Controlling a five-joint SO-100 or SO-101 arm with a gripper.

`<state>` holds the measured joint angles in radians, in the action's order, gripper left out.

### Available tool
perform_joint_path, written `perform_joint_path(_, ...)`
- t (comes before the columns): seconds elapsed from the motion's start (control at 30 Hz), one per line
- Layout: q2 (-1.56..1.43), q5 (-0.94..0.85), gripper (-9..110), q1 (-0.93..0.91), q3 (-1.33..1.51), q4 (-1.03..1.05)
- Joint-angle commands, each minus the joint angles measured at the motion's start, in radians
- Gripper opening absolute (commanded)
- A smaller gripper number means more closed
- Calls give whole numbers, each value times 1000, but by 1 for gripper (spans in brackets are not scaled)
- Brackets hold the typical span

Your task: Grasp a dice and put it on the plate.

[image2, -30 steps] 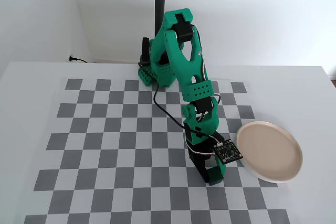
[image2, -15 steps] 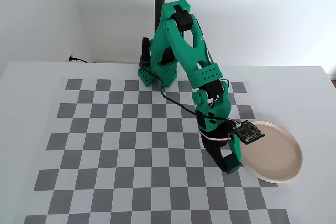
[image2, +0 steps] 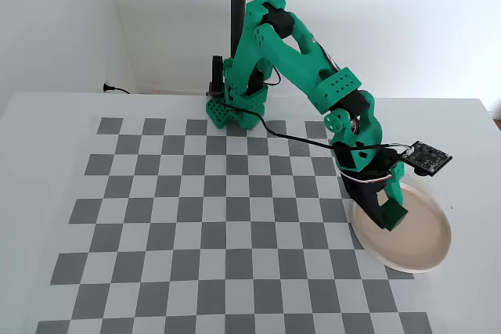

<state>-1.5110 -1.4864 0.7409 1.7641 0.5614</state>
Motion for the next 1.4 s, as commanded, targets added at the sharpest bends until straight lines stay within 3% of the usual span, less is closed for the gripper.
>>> perform_joint_path(0.0, 8, 9, -4, 52, -169, 11)
perform_joint_path(0.57, 354, 67, -4, 141, -377, -20)
perform_joint_path(0.93, 380, 89, 14, 144, -397, -15)
perform_joint_path(1.37, 304, 83, 19, 132, -394, 58)
